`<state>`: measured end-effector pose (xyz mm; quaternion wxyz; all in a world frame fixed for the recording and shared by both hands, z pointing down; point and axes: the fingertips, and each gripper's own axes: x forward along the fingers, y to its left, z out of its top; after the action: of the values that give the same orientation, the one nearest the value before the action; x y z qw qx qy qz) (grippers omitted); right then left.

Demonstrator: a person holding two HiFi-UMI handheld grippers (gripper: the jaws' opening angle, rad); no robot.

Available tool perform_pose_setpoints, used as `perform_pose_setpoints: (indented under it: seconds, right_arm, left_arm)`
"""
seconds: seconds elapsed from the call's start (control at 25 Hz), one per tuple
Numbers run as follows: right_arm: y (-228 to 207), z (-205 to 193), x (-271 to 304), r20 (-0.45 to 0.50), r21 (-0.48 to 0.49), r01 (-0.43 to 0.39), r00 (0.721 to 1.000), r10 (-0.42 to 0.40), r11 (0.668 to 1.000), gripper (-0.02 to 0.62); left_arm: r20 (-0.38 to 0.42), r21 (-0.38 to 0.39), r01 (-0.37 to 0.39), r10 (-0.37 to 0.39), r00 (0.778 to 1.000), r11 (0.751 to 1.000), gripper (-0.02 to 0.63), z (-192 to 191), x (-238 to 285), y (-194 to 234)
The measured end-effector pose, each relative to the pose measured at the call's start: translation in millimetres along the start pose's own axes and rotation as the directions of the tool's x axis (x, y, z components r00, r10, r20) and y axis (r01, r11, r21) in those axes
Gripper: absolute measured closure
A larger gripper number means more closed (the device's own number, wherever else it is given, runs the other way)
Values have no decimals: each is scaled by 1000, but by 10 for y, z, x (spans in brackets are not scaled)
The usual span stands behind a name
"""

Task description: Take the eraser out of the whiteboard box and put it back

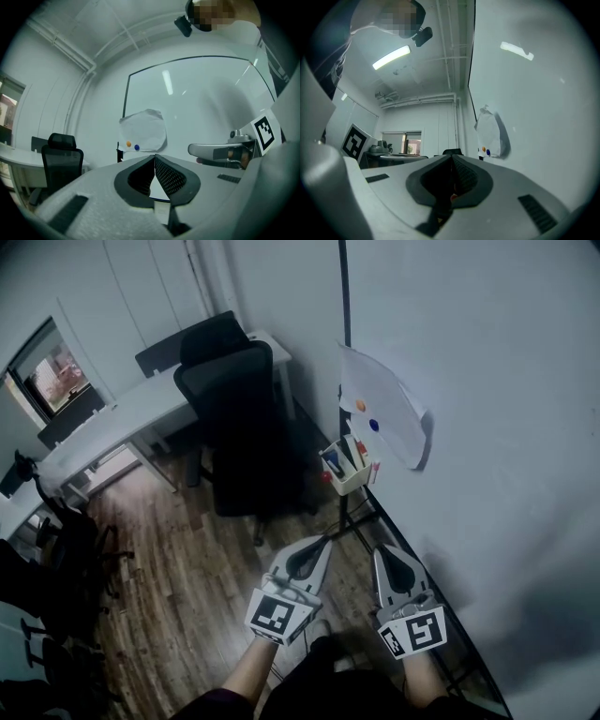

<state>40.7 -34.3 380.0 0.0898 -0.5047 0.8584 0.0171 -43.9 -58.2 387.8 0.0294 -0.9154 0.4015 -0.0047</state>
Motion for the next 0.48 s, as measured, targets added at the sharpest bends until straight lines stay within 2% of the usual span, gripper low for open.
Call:
perform_pose_setpoints:
  seconds: [0.32, 0.48]
  right_arm:
    - [-170, -16, 421, -13, -20, 78, 997, -78, 997, 591]
    - [-228, -48, 602, -14, -29, 109, 994, -110, 994, 592]
  left_arm:
    - [6, 0, 79, -79, 997, 997, 601, -14, 387, 376]
    - [-4, -27, 106, -106, 994, 994, 601, -50, 521, 540]
